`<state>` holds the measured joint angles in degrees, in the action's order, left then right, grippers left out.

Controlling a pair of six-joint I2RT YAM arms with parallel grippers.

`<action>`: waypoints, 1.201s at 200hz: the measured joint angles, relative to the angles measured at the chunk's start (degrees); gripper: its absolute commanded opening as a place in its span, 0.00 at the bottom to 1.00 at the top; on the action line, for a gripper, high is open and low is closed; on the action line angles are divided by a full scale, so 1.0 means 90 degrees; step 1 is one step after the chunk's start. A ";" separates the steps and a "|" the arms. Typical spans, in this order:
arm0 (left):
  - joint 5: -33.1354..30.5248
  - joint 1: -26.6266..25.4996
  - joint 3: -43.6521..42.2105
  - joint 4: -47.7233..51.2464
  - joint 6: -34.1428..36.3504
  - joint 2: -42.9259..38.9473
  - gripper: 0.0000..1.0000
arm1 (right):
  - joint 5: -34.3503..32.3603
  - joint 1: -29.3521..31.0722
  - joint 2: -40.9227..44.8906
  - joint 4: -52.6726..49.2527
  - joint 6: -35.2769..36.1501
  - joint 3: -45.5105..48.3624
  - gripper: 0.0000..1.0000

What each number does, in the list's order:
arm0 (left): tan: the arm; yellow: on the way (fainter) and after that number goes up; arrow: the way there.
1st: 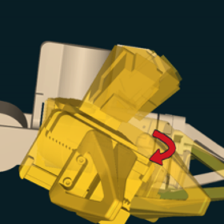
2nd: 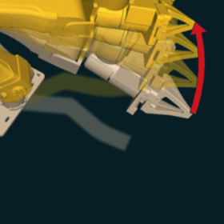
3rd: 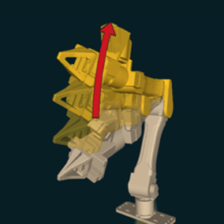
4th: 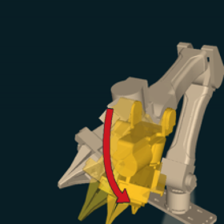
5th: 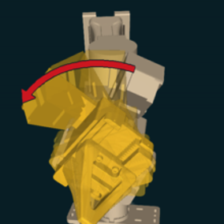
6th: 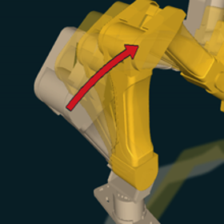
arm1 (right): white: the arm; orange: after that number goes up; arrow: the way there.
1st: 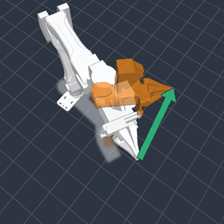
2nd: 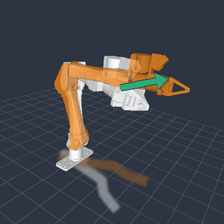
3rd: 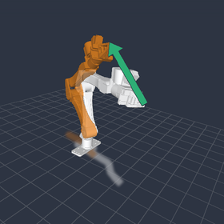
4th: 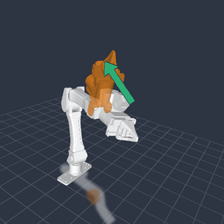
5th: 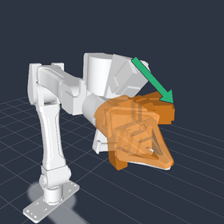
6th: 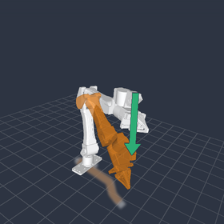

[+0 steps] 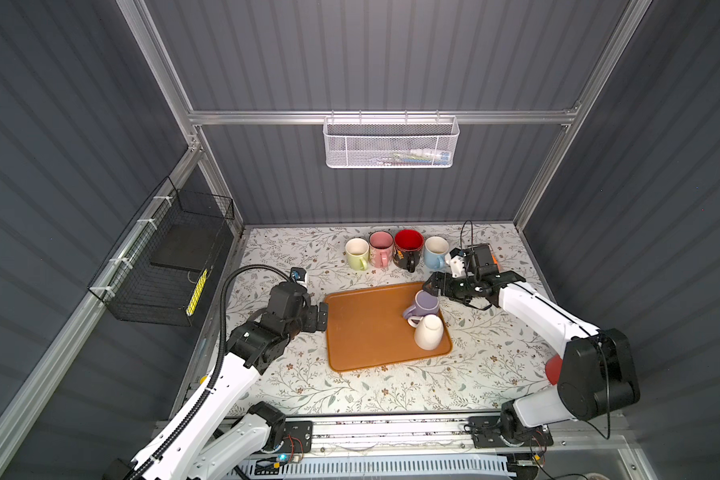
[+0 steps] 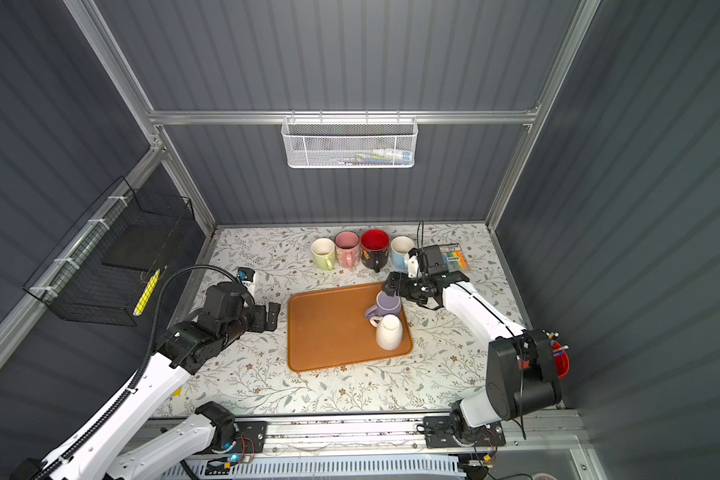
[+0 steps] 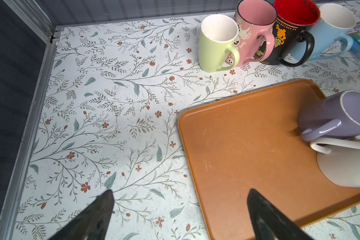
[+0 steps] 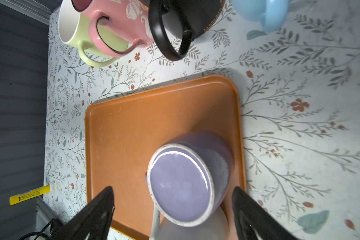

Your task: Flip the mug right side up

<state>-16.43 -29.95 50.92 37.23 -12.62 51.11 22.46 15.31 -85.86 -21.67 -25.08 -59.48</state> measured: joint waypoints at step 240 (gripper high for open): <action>0.0002 0.0000 -0.0005 0.0002 0.0000 0.0000 1.00 | 0.0690 0.1576 -0.1965 0.0182 -0.0138 -0.1564 0.84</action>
<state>-16.40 -29.95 50.87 37.26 -12.62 51.11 28.67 29.50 -103.55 -20.03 -26.33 -73.56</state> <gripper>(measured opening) 0.997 0.839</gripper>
